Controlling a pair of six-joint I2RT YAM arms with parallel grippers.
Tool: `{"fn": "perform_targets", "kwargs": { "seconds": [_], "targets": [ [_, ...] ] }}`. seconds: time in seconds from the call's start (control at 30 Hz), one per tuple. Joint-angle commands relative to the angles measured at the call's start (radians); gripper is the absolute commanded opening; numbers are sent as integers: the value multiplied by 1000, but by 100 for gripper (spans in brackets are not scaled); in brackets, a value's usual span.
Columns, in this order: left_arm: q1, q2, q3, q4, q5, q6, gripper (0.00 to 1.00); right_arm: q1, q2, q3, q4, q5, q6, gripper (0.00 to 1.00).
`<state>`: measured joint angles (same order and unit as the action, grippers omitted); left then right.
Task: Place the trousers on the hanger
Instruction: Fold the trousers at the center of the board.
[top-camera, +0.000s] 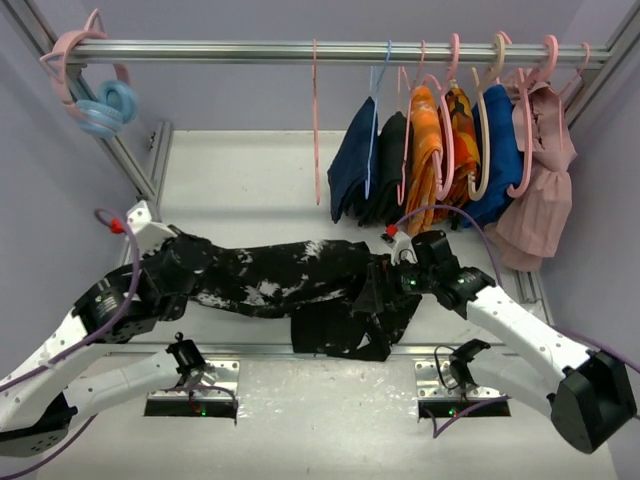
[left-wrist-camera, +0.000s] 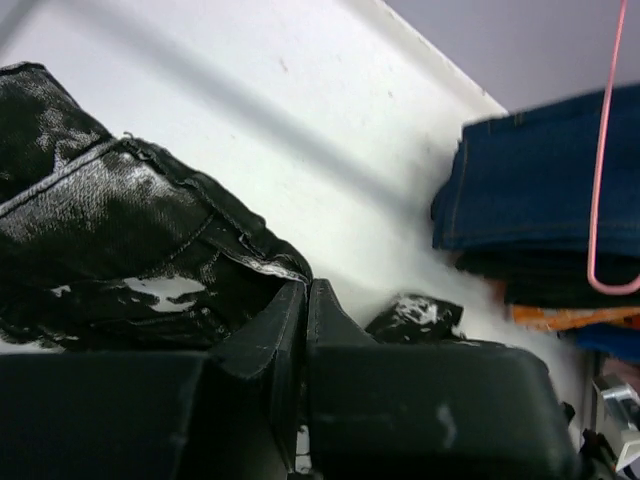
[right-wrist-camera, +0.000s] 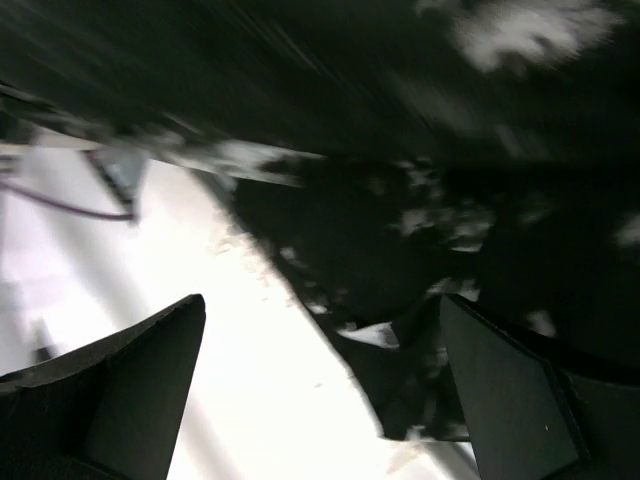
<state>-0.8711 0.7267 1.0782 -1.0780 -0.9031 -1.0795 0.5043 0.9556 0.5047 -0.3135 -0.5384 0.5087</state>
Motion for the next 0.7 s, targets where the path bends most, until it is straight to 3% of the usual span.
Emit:
{"fn": "perform_targets", "kwargs": {
  "seconds": [0.0,0.13,0.27,0.4,0.67],
  "targets": [
    [1,12,122,-223,-197,-103,0,77,93,53,11,313,-89,99],
    [5,50,192,-240,-264,-78,0,111,146,26,-13,518,-58,99],
    [12,94,266,-239,-321,-62,0,112,197,-14,-27,605,-10,99],
    [15,194,392,-233,-368,-13,0,118,248,-84,37,560,19,95],
    [15,289,523,23,-316,339,0,146,291,-172,240,340,80,94]
  ]
}}
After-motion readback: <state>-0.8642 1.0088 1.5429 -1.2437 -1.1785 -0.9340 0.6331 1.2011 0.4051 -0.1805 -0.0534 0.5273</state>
